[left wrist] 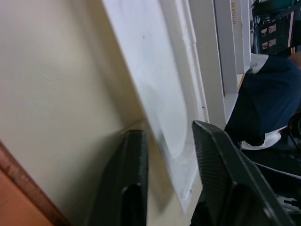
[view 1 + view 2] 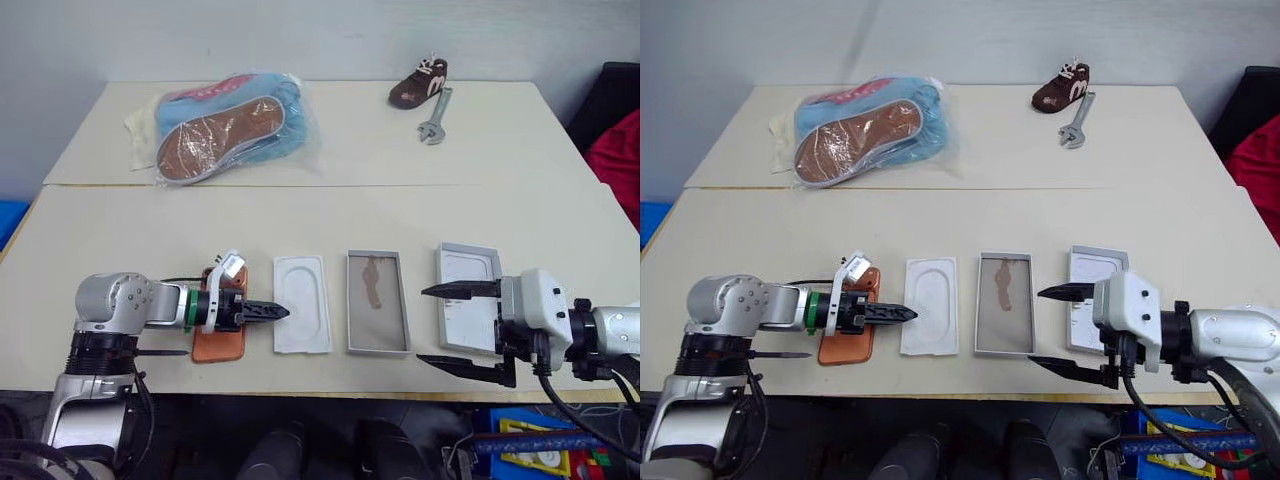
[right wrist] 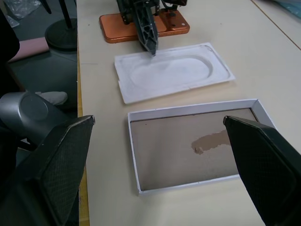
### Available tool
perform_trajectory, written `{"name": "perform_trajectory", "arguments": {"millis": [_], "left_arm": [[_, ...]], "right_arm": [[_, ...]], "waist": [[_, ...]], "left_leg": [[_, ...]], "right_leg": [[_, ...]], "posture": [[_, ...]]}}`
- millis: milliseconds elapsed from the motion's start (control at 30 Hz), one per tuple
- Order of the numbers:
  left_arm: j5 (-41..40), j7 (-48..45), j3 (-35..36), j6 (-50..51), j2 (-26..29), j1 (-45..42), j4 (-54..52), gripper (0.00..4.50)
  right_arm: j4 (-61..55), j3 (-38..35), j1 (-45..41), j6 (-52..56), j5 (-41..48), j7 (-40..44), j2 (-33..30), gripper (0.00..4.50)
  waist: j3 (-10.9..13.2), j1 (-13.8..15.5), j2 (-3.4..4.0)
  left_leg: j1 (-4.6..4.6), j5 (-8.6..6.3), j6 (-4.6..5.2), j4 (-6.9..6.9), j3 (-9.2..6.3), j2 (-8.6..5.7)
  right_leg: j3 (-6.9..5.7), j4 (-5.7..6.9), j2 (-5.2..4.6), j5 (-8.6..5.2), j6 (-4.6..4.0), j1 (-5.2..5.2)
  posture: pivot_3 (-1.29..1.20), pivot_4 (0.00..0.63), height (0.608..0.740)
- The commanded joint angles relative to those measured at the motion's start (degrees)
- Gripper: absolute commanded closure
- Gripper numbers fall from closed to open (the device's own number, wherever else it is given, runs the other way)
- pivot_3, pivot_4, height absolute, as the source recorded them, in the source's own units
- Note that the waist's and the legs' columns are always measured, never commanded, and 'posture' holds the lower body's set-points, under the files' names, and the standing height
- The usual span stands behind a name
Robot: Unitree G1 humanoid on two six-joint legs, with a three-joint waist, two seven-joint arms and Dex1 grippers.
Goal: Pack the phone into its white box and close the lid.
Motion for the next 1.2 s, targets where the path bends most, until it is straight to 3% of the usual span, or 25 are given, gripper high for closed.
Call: {"name": "perform_trajectory", "arguments": {"millis": [33, 67, 300, 433, 500, 633, 867, 1167, 1200], "left_arm": [[0.71, 3.08, 3.06, 2.39, -2.78, 0.80, 2.56, 4.18], [0.44, 3.39, 3.51, 2.50, -2.84, 0.90, 2.30, 4.48], [-5.39, 4.98, 7.31, 2.50, 0.48, 1.90, 1.66, 4.49], [-11.06, 3.54, 7.55, 2.50, 7.51, 3.16, 0.45, 4.50], [-14.00, 2.21, 7.34, 2.50, 11.17, 3.23, 0.52, 4.50], [-19.38, 1.41, 5.83, 2.50, 15.81, 2.08, 0.96, 4.50], [-25.32, 5.90, 3.33, 2.50, 15.06, -1.34, 2.99, 4.50], [-34.14, 20.75, 0.08, 2.50, 3.04, -5.88, 5.43, 4.50], [-34.58, 22.43, -0.16, 2.50, 1.61, -6.32, 6.17, 4.50]], "right_arm": [[-0.58, 1.58, 0.15, -2.98, -2.44, 1.06, -0.10, 0.00], [-0.14, 2.51, 0.10, -3.73, -3.56, 1.30, -0.15, 0.00], [3.67, 12.91, -1.89, -9.72, -12.27, 2.30, 1.25, 0.00], [8.45, 22.53, -6.83, -13.37, -20.41, 1.47, 4.35, 0.18], [11.58, 25.88, -8.94, -14.60, -23.25, 0.85, 6.31, 0.58], [16.85, 29.93, -11.57, -17.58, -26.87, 0.64, 9.54, 2.01], [23.23, 34.84, -15.58, -23.55, -32.30, 1.21, 13.12, 4.48], [21.56, 35.69, -14.89, -23.06, -33.74, 0.61, 13.86, 4.48], [21.45, 35.66, -14.72, -22.87, -33.88, 0.44, 13.85, 4.29]], "waist": [[-0.07, -0.07, 0.08], [-0.09, -0.13, 0.07], [-0.08, -1.09, 0.02], [-0.03, -2.56, -0.07], [0.05, -3.10, -0.23], [0.06, -3.10, -0.25], [0.05, -3.20, -0.28], [-0.06, -3.26, -0.47], [-0.07, -3.25, -0.48]], "left_leg": [[0.00, 0.00, 0.00, 0.01, 0.01, -0.02], [0.01, 0.00, 0.00, 0.02, 0.02, -0.02], [0.12, -0.01, -0.04, 0.01, 0.05, 0.01], [0.09, -0.01, -0.12, -0.03, 0.06, 0.05], [0.07, -0.02, -0.15, -0.03, 0.03, 0.07], [-0.21, -0.01, -0.18, 0.05, 0.03, 0.03], [-0.27, -0.01, -0.17, 0.09, 0.01, -0.03], [-0.27, -0.01, -0.17, 0.13, 0.04, -0.03], [-0.27, -0.01, -0.17, 0.13, 0.04, -0.03]], "right_leg": [[0.01, 0.02, -0.01, 0.00, 0.01, 0.00], [0.01, 0.07, -0.01, 0.00, 0.01, -0.01], [0.05, 0.26, 0.03, -0.01, 0.00, -0.05], [0.04, 0.35, 0.06, -0.03, -0.05, -0.16], [0.00, 0.37, 0.07, -0.06, -0.10, -0.20], [-0.02, 0.53, 0.04, -0.06, -0.11, -0.51], [-0.02, 0.57, 0.00, -0.06, -0.11, -0.58], [-0.03, 0.67, 0.00, -0.06, -0.11, -0.65], [-0.03, 0.67, 0.00, -0.06, -0.11, -0.65]], "posture": [[0.00, 0.150, 0.740], [0.00, 0.150, 0.740], [0.00, 0.150, 0.740], [0.00, 0.150, 0.740], [0.00, 0.150, 0.740], [0.00, 0.150, 0.740], [0.00, 0.150, 0.740], [0.00, 0.150, 0.740], [0.00, 0.150, 0.740]]}}
